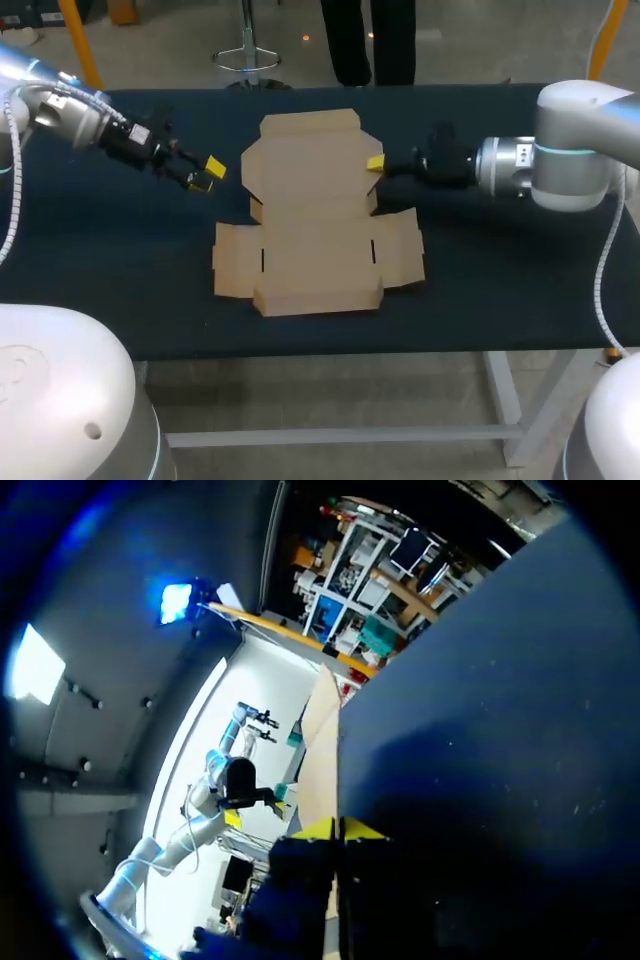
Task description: Assemble the packaging by folding the flat box into shape, placing the metal phone stand inside, and closing the box properly
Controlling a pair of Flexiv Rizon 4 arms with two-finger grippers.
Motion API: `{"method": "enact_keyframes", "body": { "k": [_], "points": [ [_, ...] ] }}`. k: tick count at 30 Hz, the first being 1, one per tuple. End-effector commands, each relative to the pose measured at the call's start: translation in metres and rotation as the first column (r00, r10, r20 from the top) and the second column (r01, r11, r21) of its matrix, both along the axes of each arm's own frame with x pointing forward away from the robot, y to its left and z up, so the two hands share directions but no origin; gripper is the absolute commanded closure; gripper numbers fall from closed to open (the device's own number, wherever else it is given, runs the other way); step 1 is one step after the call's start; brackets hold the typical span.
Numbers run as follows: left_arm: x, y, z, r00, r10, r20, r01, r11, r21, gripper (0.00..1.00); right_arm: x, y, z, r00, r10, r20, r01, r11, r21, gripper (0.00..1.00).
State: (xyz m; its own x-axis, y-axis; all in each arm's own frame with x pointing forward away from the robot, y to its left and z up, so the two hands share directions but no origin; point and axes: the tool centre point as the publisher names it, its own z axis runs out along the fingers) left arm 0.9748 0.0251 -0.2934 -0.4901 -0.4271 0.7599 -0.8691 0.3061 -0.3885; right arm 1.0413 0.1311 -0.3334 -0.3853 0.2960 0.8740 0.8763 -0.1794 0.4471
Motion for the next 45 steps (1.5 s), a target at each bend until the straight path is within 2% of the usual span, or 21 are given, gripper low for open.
{"method": "enact_keyframes", "body": {
  "k": [1, 3, 7, 10, 17, 22, 24, 26, 37, 45],
  "points": [
    [-0.005, -0.005, 0.009, 0.996, 0.032, 0.088, -0.034, 0.999, 0.024, 0.00, -0.006, -0.008, 0.007, 0.999, 0.009, 0.036, -0.010, 0.999, 0.038, 1.00],
    [0.000, -0.007, 0.013, 0.991, 0.026, 0.131, -0.028, 1.000, 0.009, 0.00, -0.007, -0.008, 0.010, 0.998, 0.013, 0.060, -0.016, 0.999, 0.044, 1.00],
    [0.011, -0.016, 0.019, 0.975, 0.020, 0.221, -0.031, 0.998, 0.047, 0.00, -0.009, -0.007, 0.016, 0.995, 0.027, 0.097, -0.034, 0.997, 0.067, 1.00],
    [0.022, -0.020, 0.021, 0.969, 0.022, 0.247, -0.039, 0.997, 0.065, 0.00, -0.010, -0.008, 0.019, 0.992, 0.026, 0.123, -0.036, 0.996, 0.081, 1.00],
    [0.039, -0.028, 0.027, 0.942, 0.031, 0.335, -0.052, 0.997, 0.054, 0.00, -0.014, -0.011, 0.027, 0.984, 0.009, 0.178, -0.029, 0.993, 0.113, 1.00],
    [0.047, -0.030, 0.030, 0.919, 0.037, 0.393, -0.044, 0.999, 0.011, 0.00, -0.016, -0.009, 0.031, 0.979, 0.002, 0.205, -0.029, 0.991, 0.128, 1.00],
    [0.049, -0.030, 0.030, 0.901, 0.027, 0.433, -0.025, 1.000, -0.010, 0.00, -0.016, -0.008, 0.032, 0.977, 0.000, 0.215, -0.029, 0.991, 0.133, 1.00],
    [0.049, -0.032, 0.032, 0.905, -0.007, 0.426, -0.004, 1.000, 0.025, 0.00, -0.016, -0.007, 0.033, 0.975, -0.001, 0.224, -0.031, 0.990, 0.138, 1.00],
    [0.049, -0.032, 0.032, 0.905, -0.007, 0.426, -0.004, 1.000, 0.025, 0.00, -0.018, -0.007, 0.036, 0.961, -0.025, 0.275, -0.018, 0.988, 0.155, 1.00],
    [0.055, -0.037, 0.021, 0.890, -0.028, 0.455, 0.084, 0.991, -0.104, 0.00, -0.015, -0.002, 0.042, 0.954, -0.011, 0.300, -0.039, 0.986, 0.162, 1.00]
  ]
}}
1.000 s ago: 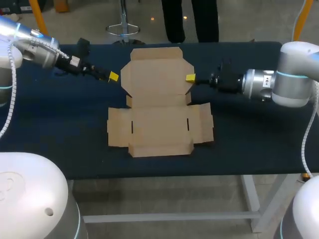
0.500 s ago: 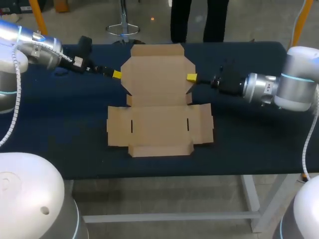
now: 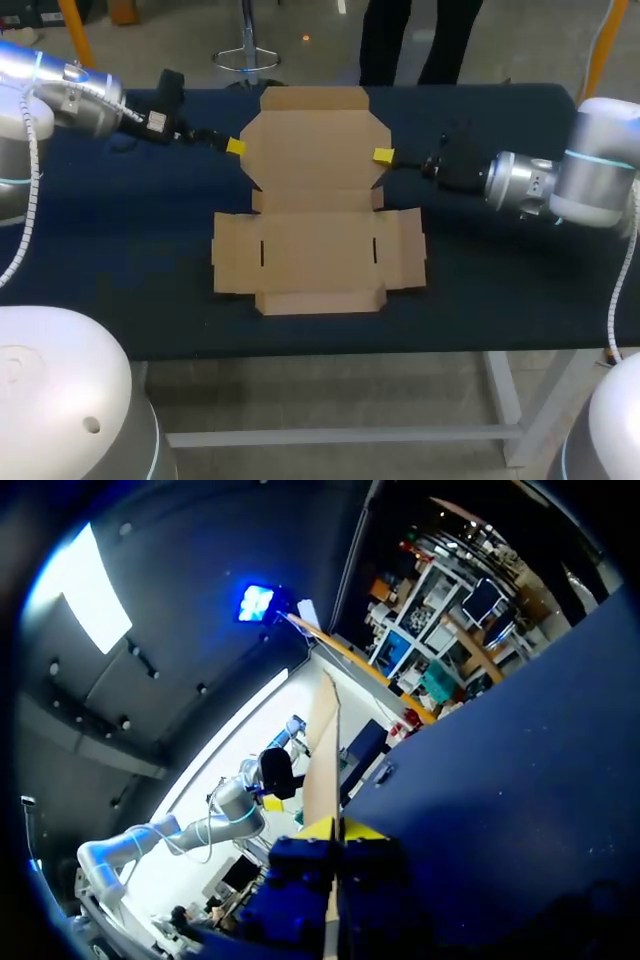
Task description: Assemble the packaging by folding the flat box into shape, placing the metal phone stand inside, and closing the box properly
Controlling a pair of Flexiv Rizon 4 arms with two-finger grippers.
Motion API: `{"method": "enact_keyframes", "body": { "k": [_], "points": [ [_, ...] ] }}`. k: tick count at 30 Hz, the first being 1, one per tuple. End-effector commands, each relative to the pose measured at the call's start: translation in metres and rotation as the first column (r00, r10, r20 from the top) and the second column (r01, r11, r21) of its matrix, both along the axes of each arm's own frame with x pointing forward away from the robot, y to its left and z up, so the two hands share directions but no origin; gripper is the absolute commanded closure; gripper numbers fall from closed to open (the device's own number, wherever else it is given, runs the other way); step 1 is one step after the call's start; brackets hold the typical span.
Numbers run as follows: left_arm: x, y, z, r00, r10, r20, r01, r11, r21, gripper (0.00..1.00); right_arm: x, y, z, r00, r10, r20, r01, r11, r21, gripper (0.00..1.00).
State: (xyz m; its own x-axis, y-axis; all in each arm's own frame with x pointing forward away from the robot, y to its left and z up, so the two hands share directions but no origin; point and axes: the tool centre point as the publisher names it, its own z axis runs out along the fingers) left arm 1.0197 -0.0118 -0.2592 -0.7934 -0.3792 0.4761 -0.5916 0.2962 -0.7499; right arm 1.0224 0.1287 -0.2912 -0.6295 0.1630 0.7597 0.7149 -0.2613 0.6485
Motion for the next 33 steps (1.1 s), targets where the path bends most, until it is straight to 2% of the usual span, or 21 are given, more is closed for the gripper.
{"method": "enact_keyframes", "body": {
  "k": [1, 10, 17, 18, 20, 22, 28, 33],
  "points": [
    [0.010, -0.002, -0.014, 0.998, -0.063, 0.014, 0.064, 0.995, -0.073, 0.00, 0.003, 0.001, 0.001, 1.000, 0.008, 0.016, -0.008, 1.000, 0.010, 1.00],
    [0.020, -0.019, -0.015, 0.986, -0.115, 0.117, 0.134, 0.976, -0.171, 0.00, 0.001, 0.002, 0.009, 0.999, 0.005, 0.041, -0.006, 1.000, 0.015, 1.00],
    [0.022, -0.030, -0.010, 0.975, -0.174, 0.136, 0.201, 0.954, -0.223, 0.00, 0.002, 0.003, 0.010, 0.998, -0.001, 0.056, -0.001, 1.000, 0.021, 1.00],
    [0.022, -0.032, -0.009, 0.974, -0.181, 0.139, 0.210, 0.951, -0.228, 0.03, 0.003, 0.003, 0.010, 0.998, -0.001, 0.057, 0.000, 1.000, 0.023, 1.00],
    [0.022, -0.037, -0.009, 0.972, -0.190, 0.137, 0.217, 0.950, -0.225, 0.15, 0.004, 0.003, 0.010, 0.998, -0.001, 0.061, 0.000, 1.000, 0.027, 1.00],
    [0.021, -0.041, -0.008, 0.966, -0.213, 0.144, 0.243, 0.941, -0.237, 0.13, 0.005, 0.005, 0.011, 0.998, 0.000, 0.065, -0.002, 1.000, 0.031, 1.00],
    [0.020, -0.053, -0.006, 0.957, -0.246, 0.156, 0.279, 0.929, -0.245, 0.33, 0.005, 0.009, 0.015, 0.997, 0.003, 0.082, -0.005, 0.999, 0.033, 1.00],
    [0.020, -0.060, -0.006, 0.953, -0.252, 0.170, 0.290, 0.922, -0.257, 0.35, 0.006, 0.010, 0.017, 0.996, -0.002, 0.093, -0.002, 0.999, 0.035, 1.00]
  ]
}}
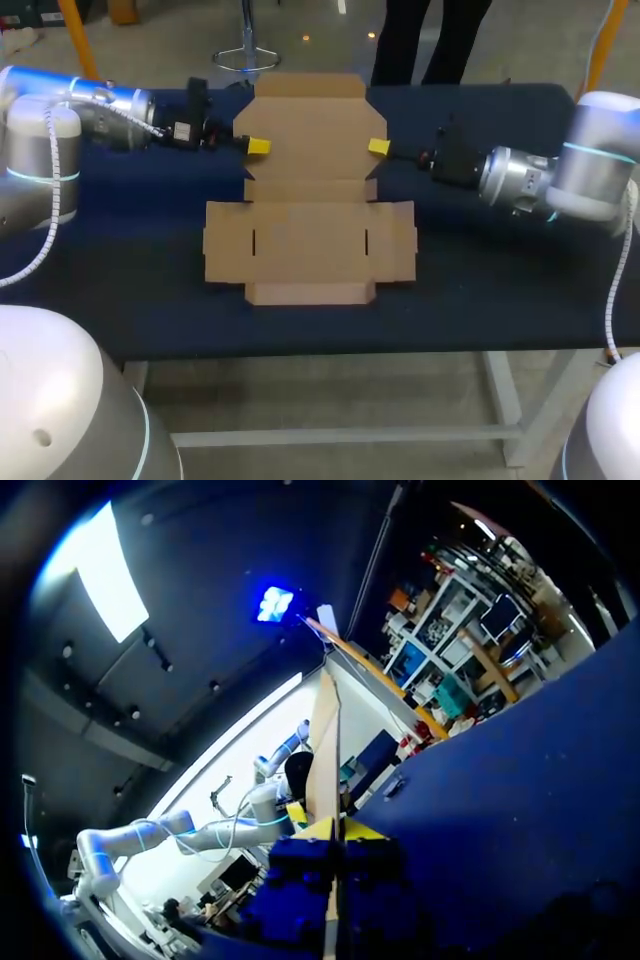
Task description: Assemble the packaging by folding the flat box into shape, placing the metal phone stand inside, and closing the box properly
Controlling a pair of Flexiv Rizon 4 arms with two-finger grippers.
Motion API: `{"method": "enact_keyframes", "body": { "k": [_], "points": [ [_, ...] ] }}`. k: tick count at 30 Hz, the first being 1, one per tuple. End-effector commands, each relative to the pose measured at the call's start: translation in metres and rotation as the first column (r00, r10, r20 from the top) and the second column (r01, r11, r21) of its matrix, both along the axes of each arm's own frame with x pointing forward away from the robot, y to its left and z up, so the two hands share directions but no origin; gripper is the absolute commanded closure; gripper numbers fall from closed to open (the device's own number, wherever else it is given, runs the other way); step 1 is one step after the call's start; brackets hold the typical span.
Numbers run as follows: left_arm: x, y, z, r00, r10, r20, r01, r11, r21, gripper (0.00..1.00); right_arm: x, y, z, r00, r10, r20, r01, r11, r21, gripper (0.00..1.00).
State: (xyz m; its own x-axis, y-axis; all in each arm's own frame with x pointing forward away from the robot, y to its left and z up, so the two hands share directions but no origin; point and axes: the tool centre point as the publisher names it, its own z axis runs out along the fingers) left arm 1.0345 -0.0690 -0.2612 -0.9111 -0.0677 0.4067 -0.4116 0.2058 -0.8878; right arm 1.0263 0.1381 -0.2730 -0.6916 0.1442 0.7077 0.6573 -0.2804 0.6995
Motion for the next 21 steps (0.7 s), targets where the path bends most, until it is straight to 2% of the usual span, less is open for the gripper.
{"method": "enact_keyframes", "body": {
  "k": [1, 4, 12, 16, 21],
  "points": [
    [0.005, -0.003, -0.004, 0.999, -0.052, -0.006, 0.052, 0.998, -0.033, 0.37, 0.002, 0.000, -0.001, 1.000, 0.001, 0.009, -0.001, 1.000, 0.008, 1.00],
    [0.005, -0.005, -0.003, 0.998, -0.056, -0.001, 0.056, 0.997, -0.044, 0.49, 0.002, 0.001, 0.000, 1.000, -0.003, 0.014, 0.003, 1.000, 0.009, 1.00],
    [0.004, -0.014, -0.003, 0.997, -0.083, 0.005, 0.083, 0.995, -0.059, 0.58, 0.005, 0.003, 0.002, 1.000, -0.005, 0.021, 0.004, 1.000, 0.010, 1.00],
    [0.004, -0.018, -0.002, 0.996, -0.092, 0.008, 0.092, 0.994, -0.063, 0.59, 0.006, 0.005, 0.002, 1.000, -0.003, 0.023, 0.002, 1.000, 0.011, 1.00],
    [0.004, -0.020, -0.002, 0.995, -0.095, 0.011, 0.096, 0.993, -0.065, 0.67, 0.006, 0.005, 0.001, 1.000, 0.000, 0.026, 0.000, 1.000, 0.014, 1.00]
  ]
}}
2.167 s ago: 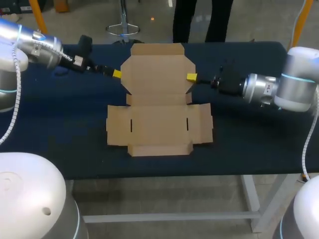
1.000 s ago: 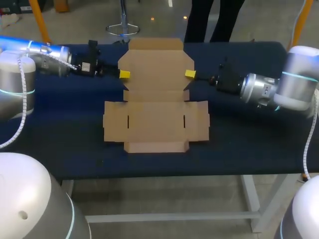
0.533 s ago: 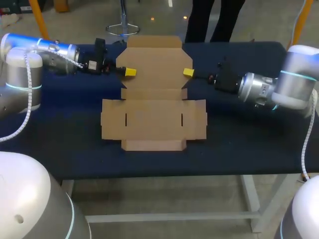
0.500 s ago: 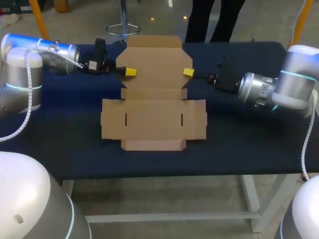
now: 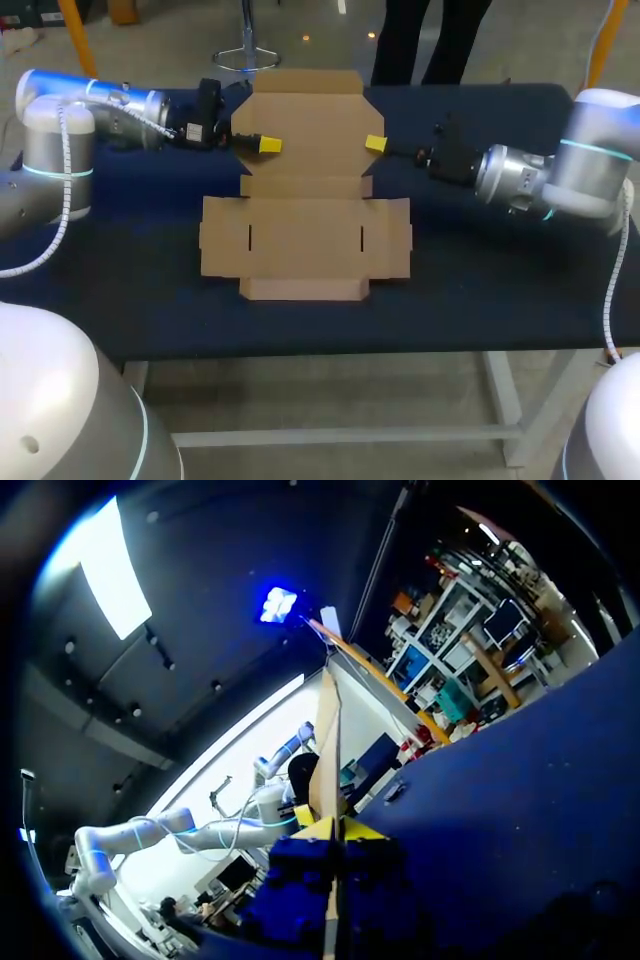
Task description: Assemble the packaging by folding the flat box into shape, placing the metal phone stand inside, and closing the box properly
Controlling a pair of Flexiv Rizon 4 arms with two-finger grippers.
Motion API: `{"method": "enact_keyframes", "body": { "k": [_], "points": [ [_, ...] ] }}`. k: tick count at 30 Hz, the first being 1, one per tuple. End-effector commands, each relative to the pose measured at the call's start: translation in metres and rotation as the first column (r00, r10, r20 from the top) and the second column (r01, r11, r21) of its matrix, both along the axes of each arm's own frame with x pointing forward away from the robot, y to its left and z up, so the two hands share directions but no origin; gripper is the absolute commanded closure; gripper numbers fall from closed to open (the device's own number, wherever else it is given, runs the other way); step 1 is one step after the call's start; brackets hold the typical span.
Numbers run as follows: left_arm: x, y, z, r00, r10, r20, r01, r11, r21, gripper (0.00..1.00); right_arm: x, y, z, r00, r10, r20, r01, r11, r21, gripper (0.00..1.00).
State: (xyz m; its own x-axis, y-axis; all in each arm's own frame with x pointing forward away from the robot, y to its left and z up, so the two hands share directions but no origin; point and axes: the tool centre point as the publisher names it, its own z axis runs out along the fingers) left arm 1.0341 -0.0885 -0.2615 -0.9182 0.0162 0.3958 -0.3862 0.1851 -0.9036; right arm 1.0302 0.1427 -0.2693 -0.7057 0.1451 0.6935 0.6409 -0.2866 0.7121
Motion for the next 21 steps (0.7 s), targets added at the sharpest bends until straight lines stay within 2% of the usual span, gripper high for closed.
{"method": "enact_keyframes", "body": {
  "k": [1, 9, 18, 21],
  "points": [
    [0.0049, -0.0007, -0.0016, 1.000, -0.028, -0.004, 0.028, 1.000, -0.012, 0.69, 0.0020, 0.0006, -0.0023, 1.000, 0.006, 0.005, -0.006, 1.000, 0.011, 1.00],
    [0.0054, 0.0005, -0.0026, 1.000, -0.025, -0.003, 0.025, 0.999, -0.021, 0.71, 0.0011, 0.0004, -0.0012, 1.000, 0.004, 0.011, -0.004, 1.000, 0.014, 1.00],
    [0.0062, 0.0032, -0.0039, 1.000, -0.020, -0.009, 0.020, 1.000, -0.024, 0.84, -0.0003, -0.0002, 0.0000, 1.000, 0.005, 0.017, -0.006, 1.000, 0.017, 1.00],
    [0.0065, 0.0036, -0.0042, 1.000, -0.022, -0.011, 0.021, 0.999, -0.024, 0.86, -0.0005, -0.0003, 0.0003, 1.000, 0.006, 0.018, -0.006, 1.000, 0.017, 1.00]
  ]
}}
